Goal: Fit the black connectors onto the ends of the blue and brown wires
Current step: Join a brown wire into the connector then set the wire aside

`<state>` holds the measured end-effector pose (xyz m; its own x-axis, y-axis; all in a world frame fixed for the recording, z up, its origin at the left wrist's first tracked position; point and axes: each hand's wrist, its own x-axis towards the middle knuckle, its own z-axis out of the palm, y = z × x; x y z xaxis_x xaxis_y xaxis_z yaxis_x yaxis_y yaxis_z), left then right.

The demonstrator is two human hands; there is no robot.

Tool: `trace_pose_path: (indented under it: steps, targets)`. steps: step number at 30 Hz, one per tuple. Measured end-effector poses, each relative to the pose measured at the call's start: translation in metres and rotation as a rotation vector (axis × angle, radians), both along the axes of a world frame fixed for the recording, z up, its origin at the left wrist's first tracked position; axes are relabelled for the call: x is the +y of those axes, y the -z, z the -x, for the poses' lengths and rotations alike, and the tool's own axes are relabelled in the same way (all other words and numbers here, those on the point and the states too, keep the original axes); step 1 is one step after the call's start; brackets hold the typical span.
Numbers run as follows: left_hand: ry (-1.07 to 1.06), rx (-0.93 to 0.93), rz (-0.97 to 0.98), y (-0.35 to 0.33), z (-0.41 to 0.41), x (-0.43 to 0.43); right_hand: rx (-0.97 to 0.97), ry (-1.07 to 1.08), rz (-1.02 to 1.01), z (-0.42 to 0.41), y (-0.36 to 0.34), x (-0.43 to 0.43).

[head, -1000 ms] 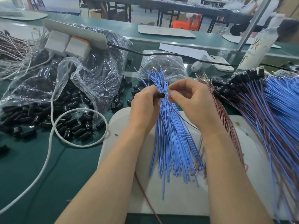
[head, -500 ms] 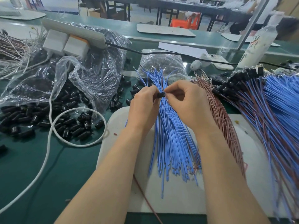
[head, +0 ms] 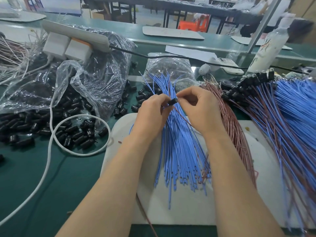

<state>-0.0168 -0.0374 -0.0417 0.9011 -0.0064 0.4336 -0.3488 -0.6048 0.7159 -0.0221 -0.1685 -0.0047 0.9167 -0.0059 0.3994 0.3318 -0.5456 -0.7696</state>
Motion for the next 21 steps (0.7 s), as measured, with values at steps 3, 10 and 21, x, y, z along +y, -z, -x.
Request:
trace_pose_path:
  steps: [3,10,21]
  targets:
    - [-0.023,0.02,0.047,0.0022,-0.0019,-0.0007,0.044,-0.032,-0.103,-0.0003,-0.0022,0.0005]
    - [-0.022,0.03,0.22,0.0037,-0.0057,0.0018,0.081,-0.034,-0.205,0.0001,-0.0038,0.0012]
    - [-0.01,0.046,0.211,0.0019,-0.0032,0.0011,-0.004,-0.016,-0.037,0.0011,-0.0009,0.0045]
